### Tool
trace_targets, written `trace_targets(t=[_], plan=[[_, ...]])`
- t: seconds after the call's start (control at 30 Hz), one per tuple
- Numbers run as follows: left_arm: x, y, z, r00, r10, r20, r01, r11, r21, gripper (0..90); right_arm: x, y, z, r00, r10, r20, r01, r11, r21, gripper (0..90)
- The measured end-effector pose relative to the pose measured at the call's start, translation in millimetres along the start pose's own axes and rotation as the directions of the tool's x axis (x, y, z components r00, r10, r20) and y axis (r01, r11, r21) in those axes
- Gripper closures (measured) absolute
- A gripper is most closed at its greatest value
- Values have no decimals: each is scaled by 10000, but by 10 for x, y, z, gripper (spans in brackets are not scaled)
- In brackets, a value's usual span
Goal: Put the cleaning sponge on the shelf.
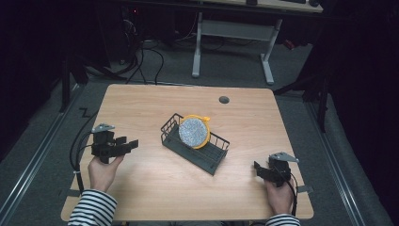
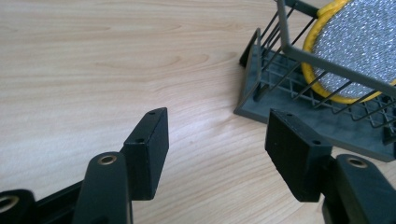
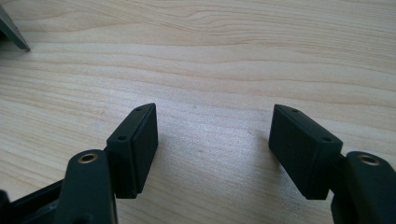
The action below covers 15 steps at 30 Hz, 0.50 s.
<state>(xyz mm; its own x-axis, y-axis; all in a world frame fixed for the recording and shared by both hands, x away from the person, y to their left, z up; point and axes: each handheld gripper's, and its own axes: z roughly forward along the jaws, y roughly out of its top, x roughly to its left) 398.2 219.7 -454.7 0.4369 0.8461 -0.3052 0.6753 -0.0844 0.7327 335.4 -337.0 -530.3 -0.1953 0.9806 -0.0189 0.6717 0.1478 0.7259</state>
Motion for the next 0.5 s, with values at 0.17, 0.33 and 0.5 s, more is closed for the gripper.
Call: trace_targets(t=[0.17,0.33,0.5], plan=[[101,-110,-3,9994,-338,-94,339,9994,95,400,0,0,1,10000,3,7,-3,10000,-14,329],[161,-224,22,9982,-511,-302,517,9984,219,395,1,0,1,10000,7,7,-7,10000,-16,330],[196,-361,64,9967,-572,-569,592,9977,332,392,1,0,1,10000,5,7,-5,10000,-13,329]])
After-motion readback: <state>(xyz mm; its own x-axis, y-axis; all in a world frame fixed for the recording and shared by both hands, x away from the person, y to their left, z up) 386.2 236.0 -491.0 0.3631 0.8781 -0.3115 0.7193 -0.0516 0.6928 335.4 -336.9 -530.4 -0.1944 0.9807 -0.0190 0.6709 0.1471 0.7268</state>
